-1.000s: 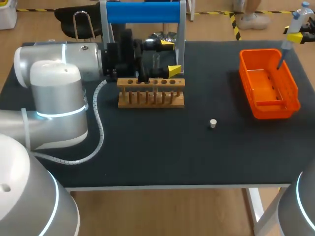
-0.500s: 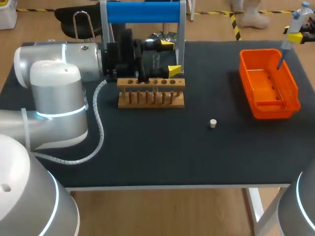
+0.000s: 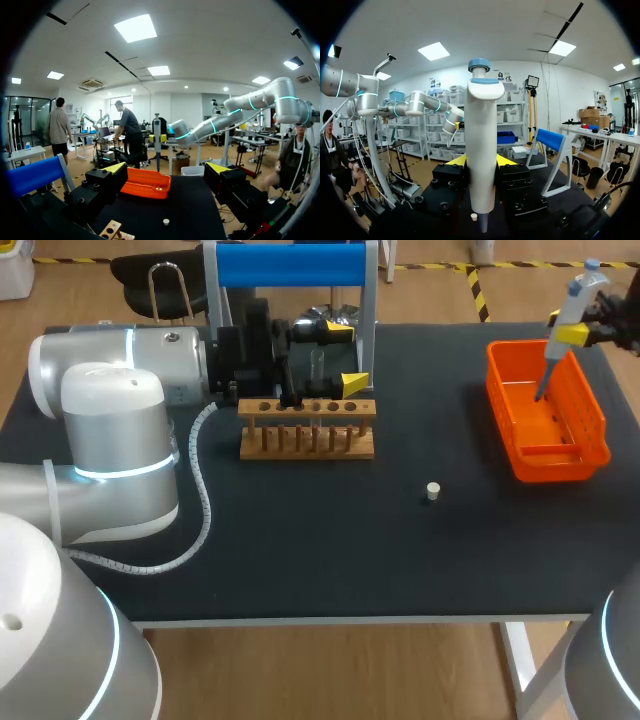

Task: Invert the test tube, pick up the pipette, mount the tip to pipette, aspirate from beaker and dispense into the tube, eject the tip, return the pipette, and cap with the stopper.

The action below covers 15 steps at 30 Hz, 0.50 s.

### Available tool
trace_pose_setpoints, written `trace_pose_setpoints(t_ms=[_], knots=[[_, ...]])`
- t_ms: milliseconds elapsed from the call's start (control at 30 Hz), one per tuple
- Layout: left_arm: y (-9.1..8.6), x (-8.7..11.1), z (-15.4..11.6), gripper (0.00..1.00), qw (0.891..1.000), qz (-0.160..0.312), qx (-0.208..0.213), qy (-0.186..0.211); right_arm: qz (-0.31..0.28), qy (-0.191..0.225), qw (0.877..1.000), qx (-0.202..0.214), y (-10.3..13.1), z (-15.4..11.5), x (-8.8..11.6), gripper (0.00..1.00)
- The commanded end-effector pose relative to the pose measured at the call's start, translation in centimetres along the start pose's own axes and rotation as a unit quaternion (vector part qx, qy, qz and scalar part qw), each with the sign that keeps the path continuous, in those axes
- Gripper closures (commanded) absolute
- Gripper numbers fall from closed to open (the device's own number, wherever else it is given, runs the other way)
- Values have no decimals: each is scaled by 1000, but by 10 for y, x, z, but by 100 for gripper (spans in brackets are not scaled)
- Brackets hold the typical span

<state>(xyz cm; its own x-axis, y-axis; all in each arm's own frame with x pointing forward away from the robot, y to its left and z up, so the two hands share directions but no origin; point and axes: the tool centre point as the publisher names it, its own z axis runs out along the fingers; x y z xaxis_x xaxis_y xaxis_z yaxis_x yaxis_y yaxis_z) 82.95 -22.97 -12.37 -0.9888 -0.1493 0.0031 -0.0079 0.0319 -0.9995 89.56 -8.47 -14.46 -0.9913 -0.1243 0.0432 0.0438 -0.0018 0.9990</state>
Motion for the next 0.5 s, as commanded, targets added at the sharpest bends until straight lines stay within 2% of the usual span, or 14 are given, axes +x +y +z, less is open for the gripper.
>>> trace_pose_setpoints(t_ms=[33, 200, 500], knots=[[0, 0, 0, 0, 1000, 0, 1, 0, -2, -52, 999, 4, 3, 35, 19, 100], [0, 0, 0, 0, 1000, 0, 1, 0, 2, -53, 999, -4, 0, 65, 29, 100], [0, 0, 0, 0, 1000, 0, 1, 0, 13, -16, 1000, -8, -16, 121, 37, 100]])
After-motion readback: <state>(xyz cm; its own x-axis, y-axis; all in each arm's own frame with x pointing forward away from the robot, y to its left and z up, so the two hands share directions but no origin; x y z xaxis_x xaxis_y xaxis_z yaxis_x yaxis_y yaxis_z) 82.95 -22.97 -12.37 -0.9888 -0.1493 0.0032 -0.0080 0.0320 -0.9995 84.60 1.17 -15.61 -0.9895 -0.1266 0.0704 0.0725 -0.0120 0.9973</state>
